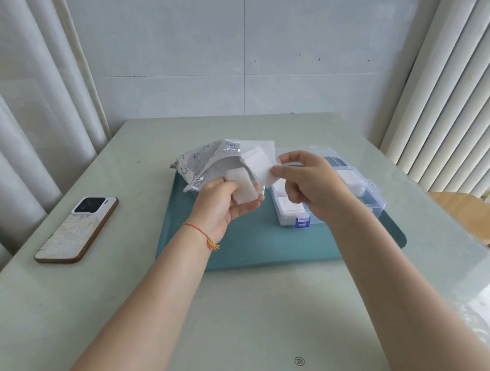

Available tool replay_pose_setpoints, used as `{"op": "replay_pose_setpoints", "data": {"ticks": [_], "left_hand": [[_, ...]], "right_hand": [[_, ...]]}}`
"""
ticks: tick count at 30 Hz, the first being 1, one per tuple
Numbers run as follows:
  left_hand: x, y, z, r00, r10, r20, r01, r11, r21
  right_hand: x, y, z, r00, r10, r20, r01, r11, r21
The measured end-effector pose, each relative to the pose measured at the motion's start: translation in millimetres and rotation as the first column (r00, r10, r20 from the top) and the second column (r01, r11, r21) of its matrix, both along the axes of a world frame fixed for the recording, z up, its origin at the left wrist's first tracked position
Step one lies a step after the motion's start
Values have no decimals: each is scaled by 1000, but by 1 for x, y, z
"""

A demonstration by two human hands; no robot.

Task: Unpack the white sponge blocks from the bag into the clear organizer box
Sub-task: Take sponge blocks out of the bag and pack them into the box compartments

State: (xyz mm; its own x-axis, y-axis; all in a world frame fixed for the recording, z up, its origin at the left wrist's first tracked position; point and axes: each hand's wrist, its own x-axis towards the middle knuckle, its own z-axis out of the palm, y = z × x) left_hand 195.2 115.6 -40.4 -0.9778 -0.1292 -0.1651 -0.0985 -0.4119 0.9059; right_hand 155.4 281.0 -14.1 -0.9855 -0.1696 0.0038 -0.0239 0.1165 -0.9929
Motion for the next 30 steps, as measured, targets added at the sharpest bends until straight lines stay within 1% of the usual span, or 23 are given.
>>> {"op": "replay_pose_setpoints", "data": {"ticks": [3, 5, 6, 8, 11, 13, 15, 16, 18, 20, 22, 24, 25, 27, 29, 30], "left_hand": [[4, 2, 1, 998, -63, -8, 64, 980, 188], [6, 1, -2, 996, -85, -28, 89, 961, 263], [7, 1, -4, 995, -90, -38, 97, 959, 267], [9, 1, -7, 993, -103, -53, 113, 968, 223], [13, 2, -8, 987, -153, -42, 157, 979, 132], [16, 2, -7, 980, -200, -14, 200, 976, 82], [18, 3, -7, 965, -261, 12, 260, 964, 60], [19, 4, -9, 956, -293, 22, 292, 955, 42], [20, 5, -11, 935, -353, 47, 355, 934, -37], [21, 7, -12, 914, -401, 65, 406, 905, -124], [21, 6, -14, 899, -433, 68, 438, 882, -175], [20, 5, -14, 899, -431, 80, 438, 876, -201], [20, 5, -15, 903, -422, 83, 430, 880, -203], [19, 6, -14, 916, -391, 87, 400, 901, -166], [17, 4, -12, 936, -339, 92, 344, 938, -44], [16, 3, -10, 945, -314, 93, 311, 949, 42]], "right_hand": [[10, -12, -4, 1000, -10, -17, 11, 996, 89], [13, -16, -9, 999, -16, -29, 19, 994, 107], [14, -17, -10, 999, -12, -38, 16, 993, 114], [18, -17, -12, 996, 22, -85, -8, 987, 159], [24, -16, -9, 974, 98, -205, -21, 937, 350], [23, -13, -8, 958, 84, -276, 44, 904, 425], [19, -9, -7, 956, 29, -292, 97, 907, 410], [17, -8, -8, 958, 27, -287, 97, 908, 408], [18, -8, -11, 957, 91, -277, 42, 898, 437], [20, -9, -12, 949, 151, -278, -18, 903, 430], [22, -10, -12, 946, 166, -279, -42, 915, 402], [22, -10, -10, 948, 142, -285, -28, 928, 372], [22, -9, -8, 951, 112, -289, -6, 939, 344], [20, -8, -6, 954, -3, -299, 87, 960, 268], [17, -3, -4, 956, -132, -262, 178, 971, 158], [17, 0, -2, 965, -159, -208, 180, 980, 87]]}}
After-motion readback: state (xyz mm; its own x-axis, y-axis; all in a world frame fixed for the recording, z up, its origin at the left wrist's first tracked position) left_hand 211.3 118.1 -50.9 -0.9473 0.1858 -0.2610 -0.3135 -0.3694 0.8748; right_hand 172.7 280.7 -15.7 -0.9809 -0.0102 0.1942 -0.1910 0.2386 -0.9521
